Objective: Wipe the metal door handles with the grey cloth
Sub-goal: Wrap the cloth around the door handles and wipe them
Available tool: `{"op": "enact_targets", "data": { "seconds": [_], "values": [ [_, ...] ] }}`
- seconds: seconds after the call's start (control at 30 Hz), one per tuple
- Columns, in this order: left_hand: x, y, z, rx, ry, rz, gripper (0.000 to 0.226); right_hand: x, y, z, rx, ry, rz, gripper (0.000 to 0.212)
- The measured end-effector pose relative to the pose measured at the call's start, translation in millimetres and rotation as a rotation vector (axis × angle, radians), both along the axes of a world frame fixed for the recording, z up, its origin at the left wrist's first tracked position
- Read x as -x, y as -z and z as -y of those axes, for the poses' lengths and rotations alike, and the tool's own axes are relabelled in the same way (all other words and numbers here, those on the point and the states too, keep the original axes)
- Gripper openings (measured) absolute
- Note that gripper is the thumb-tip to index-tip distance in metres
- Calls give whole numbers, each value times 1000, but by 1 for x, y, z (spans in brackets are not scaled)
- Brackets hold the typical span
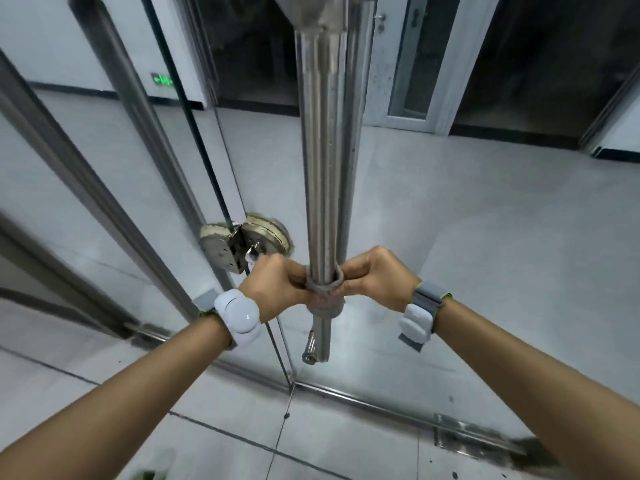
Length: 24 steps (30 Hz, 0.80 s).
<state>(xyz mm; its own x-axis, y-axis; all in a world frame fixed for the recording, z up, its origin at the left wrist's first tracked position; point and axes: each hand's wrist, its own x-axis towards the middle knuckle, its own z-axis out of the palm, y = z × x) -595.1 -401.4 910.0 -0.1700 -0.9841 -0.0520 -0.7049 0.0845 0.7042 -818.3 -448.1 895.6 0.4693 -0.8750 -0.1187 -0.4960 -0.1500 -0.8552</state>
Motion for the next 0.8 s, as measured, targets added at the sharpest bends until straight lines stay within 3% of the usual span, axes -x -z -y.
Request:
{"op": "enact_targets", "data": {
  "seconds": [0.23,0.3,0.4,0.53,0.8],
  "values": [
    [-11,-124,-9,216,41,204,19,-7,-127,-13,192,-21,-201,6],
    [-12,-139,-18,252,72,276,30,-10,-143,-26,170,4,-227,7],
    [-22,-163,-35,298,88,315,24,-19,-164,-44,158,1,-194,9],
    [-57,-192,-56,365,89,297,8,-58,-193,-59,167,-22,-6,4],
    [-181,-185,-103,450,-294,261,8,-215,-188,-76,261,58,46,14]
  ]
}}
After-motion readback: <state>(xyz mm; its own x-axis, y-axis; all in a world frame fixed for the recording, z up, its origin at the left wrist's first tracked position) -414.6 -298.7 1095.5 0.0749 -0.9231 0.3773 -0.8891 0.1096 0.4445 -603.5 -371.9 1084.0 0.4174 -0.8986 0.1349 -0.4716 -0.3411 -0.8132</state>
